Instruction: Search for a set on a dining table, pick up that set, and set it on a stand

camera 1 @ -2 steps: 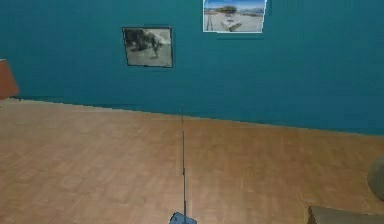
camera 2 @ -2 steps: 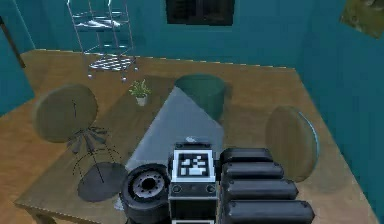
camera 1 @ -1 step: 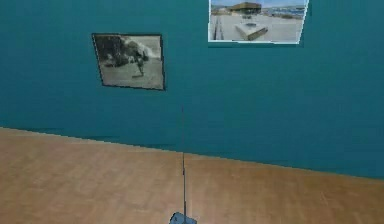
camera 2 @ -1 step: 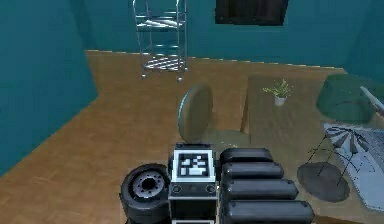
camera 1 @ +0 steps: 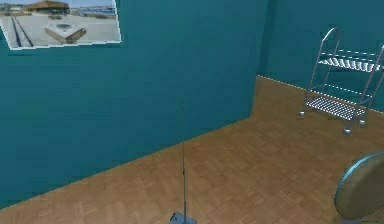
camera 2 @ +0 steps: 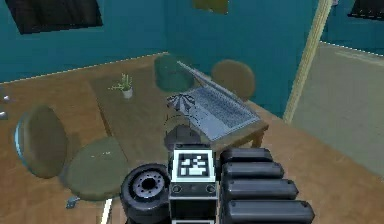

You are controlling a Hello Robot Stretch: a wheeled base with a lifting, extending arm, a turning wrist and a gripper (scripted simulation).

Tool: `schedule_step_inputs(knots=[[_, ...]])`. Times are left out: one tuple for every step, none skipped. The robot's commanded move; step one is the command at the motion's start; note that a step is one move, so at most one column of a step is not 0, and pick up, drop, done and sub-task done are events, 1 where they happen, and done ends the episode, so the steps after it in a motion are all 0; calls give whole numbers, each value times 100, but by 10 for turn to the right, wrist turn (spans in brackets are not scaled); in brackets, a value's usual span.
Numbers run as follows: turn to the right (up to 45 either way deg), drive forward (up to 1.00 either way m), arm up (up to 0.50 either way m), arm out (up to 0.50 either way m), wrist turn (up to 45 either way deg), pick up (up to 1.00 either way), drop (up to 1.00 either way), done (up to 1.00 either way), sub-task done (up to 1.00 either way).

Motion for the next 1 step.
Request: schedule_step_inputs(knots=[[60, 0, 0, 0, 0, 0, 0, 0, 0]])
